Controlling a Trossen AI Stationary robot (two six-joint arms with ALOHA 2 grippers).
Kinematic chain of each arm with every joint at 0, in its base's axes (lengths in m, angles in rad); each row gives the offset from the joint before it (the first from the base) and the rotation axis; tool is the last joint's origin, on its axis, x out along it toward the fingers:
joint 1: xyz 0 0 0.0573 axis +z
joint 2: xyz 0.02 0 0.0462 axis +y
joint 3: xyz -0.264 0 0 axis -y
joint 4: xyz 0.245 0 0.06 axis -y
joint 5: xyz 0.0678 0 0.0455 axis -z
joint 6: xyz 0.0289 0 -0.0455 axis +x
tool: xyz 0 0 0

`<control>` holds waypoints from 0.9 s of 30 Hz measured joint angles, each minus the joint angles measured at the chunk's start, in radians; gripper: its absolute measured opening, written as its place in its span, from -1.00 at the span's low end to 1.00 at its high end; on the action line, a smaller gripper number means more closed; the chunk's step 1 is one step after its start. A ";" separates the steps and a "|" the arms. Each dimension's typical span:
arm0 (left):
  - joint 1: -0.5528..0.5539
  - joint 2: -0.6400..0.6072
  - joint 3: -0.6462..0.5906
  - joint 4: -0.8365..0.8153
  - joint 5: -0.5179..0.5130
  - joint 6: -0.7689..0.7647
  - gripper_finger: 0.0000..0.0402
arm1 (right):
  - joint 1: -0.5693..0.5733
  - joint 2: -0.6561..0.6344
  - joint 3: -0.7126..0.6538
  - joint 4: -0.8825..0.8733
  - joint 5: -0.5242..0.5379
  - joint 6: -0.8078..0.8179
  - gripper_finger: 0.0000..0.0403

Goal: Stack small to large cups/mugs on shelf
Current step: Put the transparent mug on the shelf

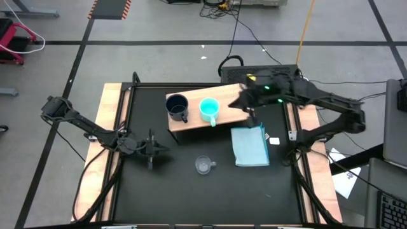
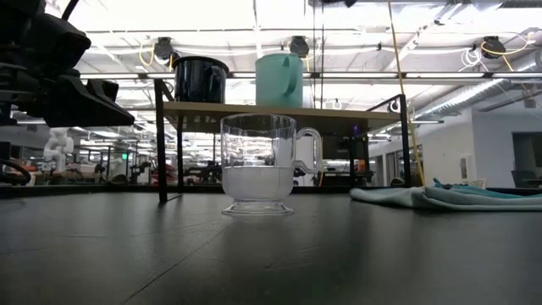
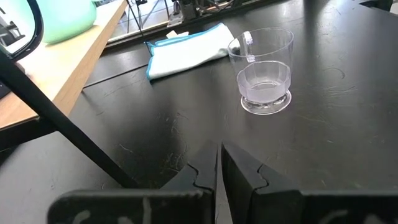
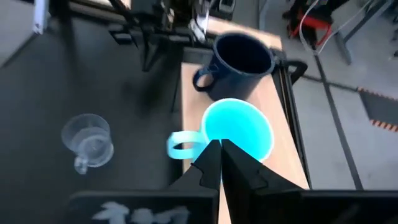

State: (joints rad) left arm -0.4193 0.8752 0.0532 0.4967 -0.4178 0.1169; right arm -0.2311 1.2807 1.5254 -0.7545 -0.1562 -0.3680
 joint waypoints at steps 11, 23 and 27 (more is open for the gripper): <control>0.000 0.000 0.000 -0.001 0.000 0.002 -0.87 | 0.011 -0.344 -0.335 0.150 0.002 0.141 -1.00; 0.000 0.000 0.000 0.001 0.000 0.009 -0.87 | 0.032 -0.466 -0.519 0.152 -0.002 0.225 -1.00; 0.000 0.000 0.000 0.001 0.000 0.009 -0.87 | 0.071 -0.473 -0.529 0.156 -0.004 0.225 -1.00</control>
State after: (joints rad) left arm -0.4192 0.8751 0.0532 0.4976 -0.4179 0.1261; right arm -0.1597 0.8074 0.9966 -0.5988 -0.1604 -0.1425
